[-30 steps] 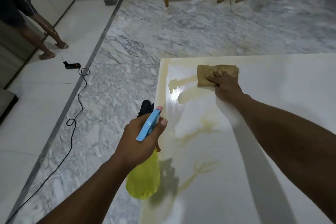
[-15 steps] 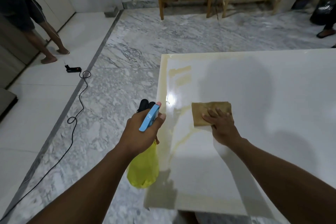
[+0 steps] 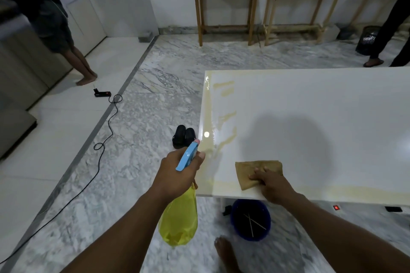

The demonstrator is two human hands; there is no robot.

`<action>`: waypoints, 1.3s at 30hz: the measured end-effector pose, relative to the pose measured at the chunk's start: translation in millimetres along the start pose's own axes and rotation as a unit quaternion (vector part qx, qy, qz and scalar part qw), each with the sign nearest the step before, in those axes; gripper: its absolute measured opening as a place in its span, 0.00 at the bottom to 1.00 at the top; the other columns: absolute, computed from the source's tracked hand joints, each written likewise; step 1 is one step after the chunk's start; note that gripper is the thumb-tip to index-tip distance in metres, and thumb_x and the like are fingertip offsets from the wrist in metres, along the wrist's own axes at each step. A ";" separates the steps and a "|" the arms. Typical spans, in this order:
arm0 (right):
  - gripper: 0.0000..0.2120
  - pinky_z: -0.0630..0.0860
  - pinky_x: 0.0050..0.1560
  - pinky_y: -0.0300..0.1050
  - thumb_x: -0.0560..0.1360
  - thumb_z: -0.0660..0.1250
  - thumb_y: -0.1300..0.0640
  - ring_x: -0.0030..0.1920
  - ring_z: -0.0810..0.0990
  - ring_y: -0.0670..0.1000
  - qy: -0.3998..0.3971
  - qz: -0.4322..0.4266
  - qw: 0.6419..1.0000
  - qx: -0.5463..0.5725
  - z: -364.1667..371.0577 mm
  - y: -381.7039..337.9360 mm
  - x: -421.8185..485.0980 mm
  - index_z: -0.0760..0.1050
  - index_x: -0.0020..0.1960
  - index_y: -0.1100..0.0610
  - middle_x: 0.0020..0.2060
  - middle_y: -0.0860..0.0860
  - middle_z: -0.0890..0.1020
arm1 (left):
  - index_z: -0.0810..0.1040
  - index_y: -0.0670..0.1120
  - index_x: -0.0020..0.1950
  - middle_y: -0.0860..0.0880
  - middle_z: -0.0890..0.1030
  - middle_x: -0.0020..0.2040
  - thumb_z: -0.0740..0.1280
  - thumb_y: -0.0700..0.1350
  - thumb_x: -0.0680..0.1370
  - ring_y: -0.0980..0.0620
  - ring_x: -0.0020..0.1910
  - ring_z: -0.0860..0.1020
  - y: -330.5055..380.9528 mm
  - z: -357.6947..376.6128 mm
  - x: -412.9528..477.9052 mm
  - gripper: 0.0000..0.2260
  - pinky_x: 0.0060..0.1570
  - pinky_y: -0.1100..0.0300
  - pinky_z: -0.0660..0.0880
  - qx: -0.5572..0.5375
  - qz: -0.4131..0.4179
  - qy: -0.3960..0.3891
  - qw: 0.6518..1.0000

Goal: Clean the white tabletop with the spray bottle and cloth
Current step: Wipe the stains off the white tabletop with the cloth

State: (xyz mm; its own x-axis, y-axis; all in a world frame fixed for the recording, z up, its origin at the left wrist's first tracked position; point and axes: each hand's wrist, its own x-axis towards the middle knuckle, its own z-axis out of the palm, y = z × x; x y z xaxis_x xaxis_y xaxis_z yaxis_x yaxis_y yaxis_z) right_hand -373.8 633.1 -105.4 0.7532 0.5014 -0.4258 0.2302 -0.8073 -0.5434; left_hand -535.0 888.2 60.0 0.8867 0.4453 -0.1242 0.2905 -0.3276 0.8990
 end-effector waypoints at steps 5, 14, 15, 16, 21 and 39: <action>0.19 0.75 0.47 0.41 0.74 0.58 0.67 0.54 0.80 0.54 -0.104 0.035 0.994 0.021 -82.6 -44.1 41.7 0.82 0.52 0.50 0.51 0.51 0.83 | 0.83 0.65 0.52 0.40 0.85 0.42 0.70 0.62 0.77 0.39 0.40 0.85 12.7 -13.3 43.3 0.06 0.42 0.37 0.84 -0.007 0.011 0.001 1.000; 0.14 0.80 0.45 0.50 0.76 0.60 0.67 0.48 0.82 0.59 -0.120 0.115 0.975 0.146 -226.7 -90.6 234.2 0.79 0.59 0.63 0.54 0.63 0.82 | 0.80 0.49 0.53 0.35 0.84 0.46 0.69 0.52 0.82 0.47 0.38 0.84 23.1 -20.1 209.1 0.07 0.34 0.69 0.78 0.037 0.011 -0.015 0.999; 0.14 0.78 0.44 0.48 0.77 0.59 0.67 0.47 0.81 0.58 -0.100 0.101 0.982 0.122 -239.4 -99.0 258.5 0.79 0.58 0.63 0.54 0.63 0.82 | 0.80 0.49 0.53 0.35 0.84 0.46 0.69 0.50 0.82 0.46 0.39 0.84 24.9 -21.7 225.3 0.05 0.33 0.70 0.77 0.028 0.003 -0.016 0.999; 0.14 0.75 0.44 0.48 0.77 0.59 0.66 0.47 0.80 0.58 -0.077 0.083 0.989 0.094 -250.9 -107.6 283.0 0.79 0.58 0.63 0.54 0.63 0.82 | 0.80 0.49 0.53 0.35 0.84 0.45 0.69 0.49 0.82 0.47 0.38 0.84 26.0 -23.2 241.1 0.05 0.32 0.71 0.76 0.020 0.001 -0.014 1.000; 0.19 0.73 0.51 0.48 0.77 0.57 0.66 0.56 0.78 0.62 0.067 0.019 0.997 0.013 -275.4 -138.0 391.0 0.80 0.62 0.57 0.58 0.61 0.81 | 0.82 0.42 0.49 0.36 0.83 0.42 0.70 0.50 0.81 0.51 0.33 0.82 14.0 -28.6 308.6 0.11 0.32 0.61 0.81 0.022 -0.012 0.003 1.000; 0.24 0.48 0.77 0.59 0.79 0.62 0.63 0.79 0.56 0.56 0.136 -0.096 0.984 -0.065 -101.2 -52.3 353.9 0.72 0.72 0.45 0.77 0.49 0.66 | 0.83 0.56 0.51 0.39 0.84 0.43 0.71 0.56 0.80 0.44 0.33 0.85 -24.1 -19.8 287.5 0.06 0.42 0.39 0.85 0.013 -0.054 -0.019 0.998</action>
State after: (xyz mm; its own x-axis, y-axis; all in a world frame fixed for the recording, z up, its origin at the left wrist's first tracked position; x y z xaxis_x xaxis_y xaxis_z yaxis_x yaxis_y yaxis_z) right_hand -56.9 821.2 -154.4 0.8209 0.5611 -0.1064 0.4477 -0.7479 -0.4900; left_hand -294.2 1040.6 11.0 0.8627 0.4476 -0.2352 0.3932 -0.3014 0.8686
